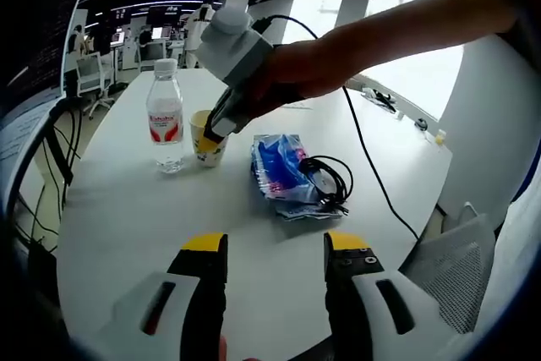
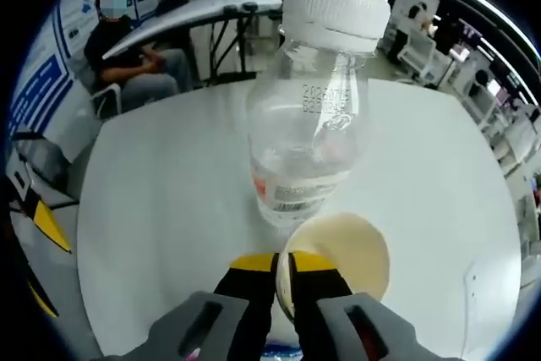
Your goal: Arrange the tabletop items into an orderly group along one side of the table until the central work area is clear of visible clutter.
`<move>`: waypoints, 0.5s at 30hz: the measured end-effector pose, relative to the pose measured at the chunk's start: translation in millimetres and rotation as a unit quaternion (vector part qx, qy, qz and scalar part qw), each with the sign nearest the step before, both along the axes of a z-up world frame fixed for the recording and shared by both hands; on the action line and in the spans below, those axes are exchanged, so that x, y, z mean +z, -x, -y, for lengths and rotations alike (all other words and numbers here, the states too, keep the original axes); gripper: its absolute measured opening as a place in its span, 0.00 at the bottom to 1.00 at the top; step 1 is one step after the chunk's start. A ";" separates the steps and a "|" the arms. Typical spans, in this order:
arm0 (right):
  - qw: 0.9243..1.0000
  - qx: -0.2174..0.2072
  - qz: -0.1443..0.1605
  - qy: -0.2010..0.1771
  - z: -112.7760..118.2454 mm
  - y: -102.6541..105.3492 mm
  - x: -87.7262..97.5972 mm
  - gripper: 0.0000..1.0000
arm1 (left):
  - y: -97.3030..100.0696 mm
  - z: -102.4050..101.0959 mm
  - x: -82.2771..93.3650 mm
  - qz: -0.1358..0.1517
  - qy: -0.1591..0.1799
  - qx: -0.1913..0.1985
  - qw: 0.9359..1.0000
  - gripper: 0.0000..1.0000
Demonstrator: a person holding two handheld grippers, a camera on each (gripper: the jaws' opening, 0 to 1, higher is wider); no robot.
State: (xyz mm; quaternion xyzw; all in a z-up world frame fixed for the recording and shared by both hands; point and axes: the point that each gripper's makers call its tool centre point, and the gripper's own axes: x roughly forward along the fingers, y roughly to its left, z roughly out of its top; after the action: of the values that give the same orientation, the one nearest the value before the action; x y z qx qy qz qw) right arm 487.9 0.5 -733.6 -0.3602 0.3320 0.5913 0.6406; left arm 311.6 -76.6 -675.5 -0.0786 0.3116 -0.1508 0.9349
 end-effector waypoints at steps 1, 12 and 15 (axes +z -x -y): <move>1.000 -0.003 -0.004 -0.001 1.0 0.9 -0.1 0.10 | 0.3 -0.3 0.3 0.000 -0.001 0.000 1.000 0.44; 0.999 -0.009 -0.004 -0.033 5.1 0.9 19.5 0.20 | 1.5 6.7 4.7 0.002 -0.006 -0.008 1.000 0.44; 0.999 -0.014 -0.002 -0.051 6.3 1.1 28.0 0.21 | 1.7 9.5 5.1 0.002 -0.008 -0.012 1.000 0.44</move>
State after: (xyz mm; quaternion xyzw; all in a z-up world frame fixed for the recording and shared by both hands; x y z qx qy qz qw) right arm 486.9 -5.8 -705.6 -0.3207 0.3077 0.5997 0.6655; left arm 309.9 -86.0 -670.3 -0.0671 0.3119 -0.1593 0.9343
